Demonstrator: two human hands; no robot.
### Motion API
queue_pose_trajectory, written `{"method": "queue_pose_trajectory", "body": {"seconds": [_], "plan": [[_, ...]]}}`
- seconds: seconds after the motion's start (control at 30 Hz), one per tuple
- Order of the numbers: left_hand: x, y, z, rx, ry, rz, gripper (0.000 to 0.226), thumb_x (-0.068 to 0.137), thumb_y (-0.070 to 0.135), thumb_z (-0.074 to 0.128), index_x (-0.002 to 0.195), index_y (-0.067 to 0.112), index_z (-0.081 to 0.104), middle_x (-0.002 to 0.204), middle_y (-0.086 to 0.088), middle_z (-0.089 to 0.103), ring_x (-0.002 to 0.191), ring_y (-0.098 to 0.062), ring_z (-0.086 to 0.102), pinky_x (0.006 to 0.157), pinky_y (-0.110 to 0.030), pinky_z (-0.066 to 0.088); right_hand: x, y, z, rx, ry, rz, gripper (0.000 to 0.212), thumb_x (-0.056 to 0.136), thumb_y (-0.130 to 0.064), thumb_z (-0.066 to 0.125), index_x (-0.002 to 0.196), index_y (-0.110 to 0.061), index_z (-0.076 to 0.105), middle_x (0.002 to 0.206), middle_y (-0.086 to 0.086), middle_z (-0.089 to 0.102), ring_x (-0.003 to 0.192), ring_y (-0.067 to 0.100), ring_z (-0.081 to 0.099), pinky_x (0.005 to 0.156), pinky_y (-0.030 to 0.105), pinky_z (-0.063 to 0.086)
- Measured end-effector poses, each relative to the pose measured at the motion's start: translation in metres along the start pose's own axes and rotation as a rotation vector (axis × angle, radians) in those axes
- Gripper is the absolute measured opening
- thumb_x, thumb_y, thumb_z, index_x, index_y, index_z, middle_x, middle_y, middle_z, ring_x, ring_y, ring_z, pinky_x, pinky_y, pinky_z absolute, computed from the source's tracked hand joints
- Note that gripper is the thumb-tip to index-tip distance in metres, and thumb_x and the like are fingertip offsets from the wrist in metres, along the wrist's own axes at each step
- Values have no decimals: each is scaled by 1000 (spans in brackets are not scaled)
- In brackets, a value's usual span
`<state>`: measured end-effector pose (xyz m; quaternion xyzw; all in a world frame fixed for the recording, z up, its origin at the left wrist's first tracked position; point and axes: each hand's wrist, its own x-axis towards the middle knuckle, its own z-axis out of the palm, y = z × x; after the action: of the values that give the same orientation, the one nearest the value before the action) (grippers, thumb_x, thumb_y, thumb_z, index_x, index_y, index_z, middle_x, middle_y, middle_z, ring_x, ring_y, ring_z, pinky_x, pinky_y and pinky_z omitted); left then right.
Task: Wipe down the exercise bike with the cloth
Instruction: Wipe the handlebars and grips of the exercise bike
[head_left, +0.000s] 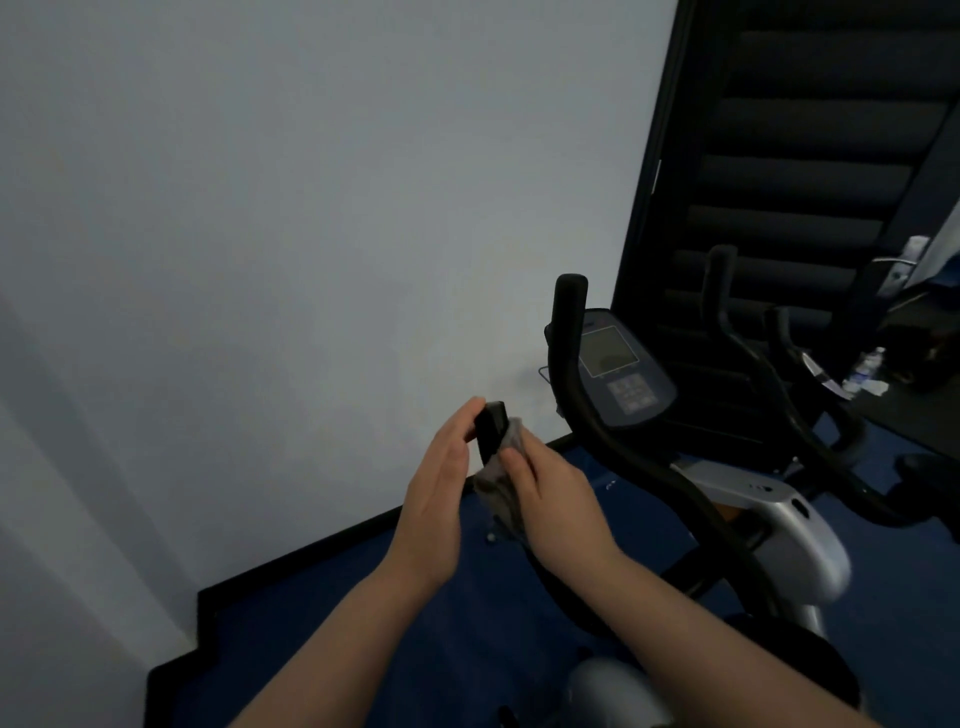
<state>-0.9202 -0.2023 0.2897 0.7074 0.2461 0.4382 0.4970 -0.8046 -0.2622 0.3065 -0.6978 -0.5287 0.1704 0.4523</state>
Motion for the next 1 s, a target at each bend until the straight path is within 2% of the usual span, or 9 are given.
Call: {"method": "queue_pose_trajectory", "body": {"seconds": [0.1, 0.23, 0.47, 0.6, 0.7, 0.77, 0.83, 0.9, 1.0], "plan": [[1, -2, 0, -42, -7, 9, 47, 98, 40, 26, 143, 29, 37, 148, 16, 41, 136, 2, 37, 109, -13, 29, 18, -13, -4, 83, 65, -15, 23, 103, -30, 42, 96, -19, 62, 81, -4, 64, 76, 7, 60, 69, 32, 49], [1, -3, 1, -82, -6, 32, 46, 99, 43, 29, 143, 31, 38, 147, 20, 43, 136, 1, 37, 110, -13, 29, 23, -24, 7, 256, 98, -54, 29, 101, -24, 48, 128, -23, 60, 115, -3, 65, 107, 6, 61, 95, 31, 51], [10, 8, -11, 6, 82, 83, 43, 101, 32, 28, 133, 18, 53, 129, 23, 57, 123, 5, 49, 97, -6, 35, 40, -25, -25, -83, -148, -151, 32, 99, -24, 52, 130, -28, 57, 118, -4, 65, 109, 8, 58, 99, 33, 46], [1, 12, -6, -36, 97, 55, 38, 101, 41, 30, 130, 28, 51, 125, 30, 56, 121, 6, 50, 93, -4, 36, 28, -20, -11, 93, -116, -81, 44, 101, -24, 47, 144, -28, 42, 137, -8, 54, 124, 5, 50, 107, 29, 40], [-10, 9, -2, -15, 106, 37, 49, 94, 58, 30, 134, 36, 48, 133, 25, 54, 128, 1, 47, 98, -6, 34, -9, 4, -6, 52, -113, 2, 51, 100, -36, 48, 146, -43, 29, 124, -15, 57, 112, 2, 55, 92, 22, 46], [-16, 7, 6, -12, 76, 26, 51, 94, 57, 31, 141, 38, 40, 145, 24, 43, 136, 1, 37, 106, -8, 29, -15, 13, -18, -1, -198, 45, 46, 95, -46, 52, 139, -45, 37, 110, -16, 62, 99, -1, 59, 85, 22, 49], [-20, 5, 20, -50, 58, 20, 47, 97, 52, 34, 143, 44, 30, 154, 26, 27, 142, 3, 23, 114, -13, 21, -2, 10, -29, -20, -268, 40, 23, 95, -44, 55, 115, -33, 58, 97, -11, 67, 87, 1, 62, 79, 28, 52], [-20, 3, 33, -97, 79, -1, 47, 97, 52, 34, 143, 47, 26, 155, 29, 19, 143, 6, 16, 115, -13, 16, 10, 3, -32, 41, -275, 39, 15, 96, -37, 55, 92, -25, 62, 85, -5, 68, 79, 6, 62, 76, 33, 52], [-20, 3, 36, -48, 98, -21, 48, 97, 47, 31, 143, 45, 21, 157, 27, 14, 144, 7, 13, 115, -11, 13, -1, 5, -25, 113, -276, 36, 22, 97, -38, 53, 109, -21, 61, 93, -1, 70, 87, 10, 65, 82, 38, 54]]}}
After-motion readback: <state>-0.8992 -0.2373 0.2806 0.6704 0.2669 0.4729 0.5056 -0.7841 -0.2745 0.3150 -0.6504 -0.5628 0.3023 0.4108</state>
